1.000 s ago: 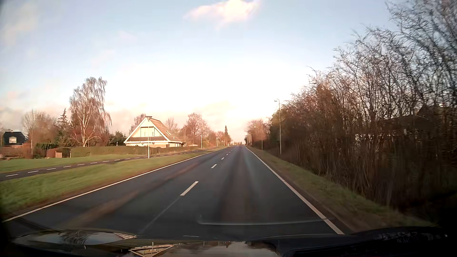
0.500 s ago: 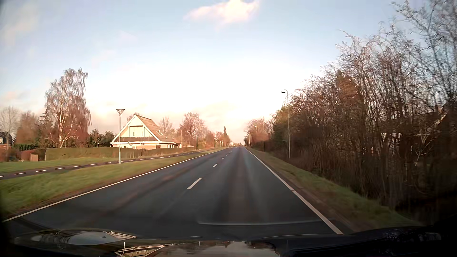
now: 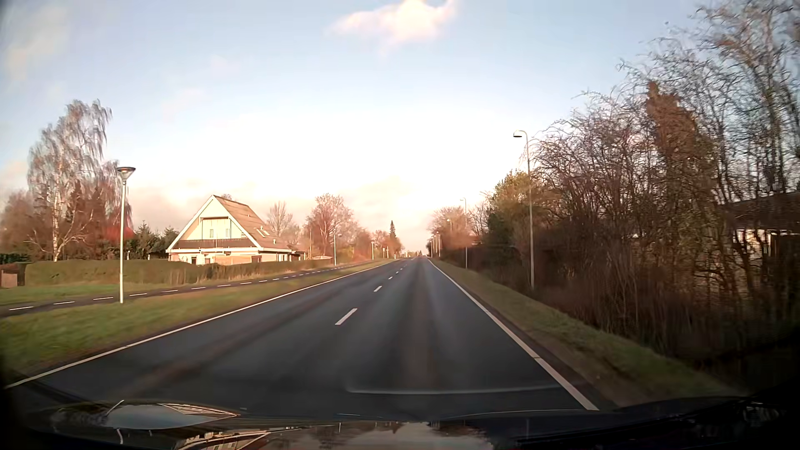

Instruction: Follow the waypoints while adhering to traffic rules and regulations

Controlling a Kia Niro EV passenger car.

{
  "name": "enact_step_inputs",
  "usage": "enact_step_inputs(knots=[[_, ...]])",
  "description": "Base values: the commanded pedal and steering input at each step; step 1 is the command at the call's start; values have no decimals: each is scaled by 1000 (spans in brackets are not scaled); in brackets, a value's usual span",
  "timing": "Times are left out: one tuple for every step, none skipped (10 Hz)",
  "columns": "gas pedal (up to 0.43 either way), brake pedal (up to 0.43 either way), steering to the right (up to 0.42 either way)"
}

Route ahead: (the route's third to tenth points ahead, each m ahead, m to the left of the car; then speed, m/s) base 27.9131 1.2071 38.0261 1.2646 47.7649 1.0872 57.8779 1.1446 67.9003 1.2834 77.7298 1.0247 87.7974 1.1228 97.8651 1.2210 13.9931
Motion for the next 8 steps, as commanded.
enact_step_inputs(knots=[[197, 0, 3], [197, 0, 3], [197, 0, 3], [197, 0, 3], [197, 0, 3], [189, 0, 3], [189, 0, 3], [189, 0, 3]])
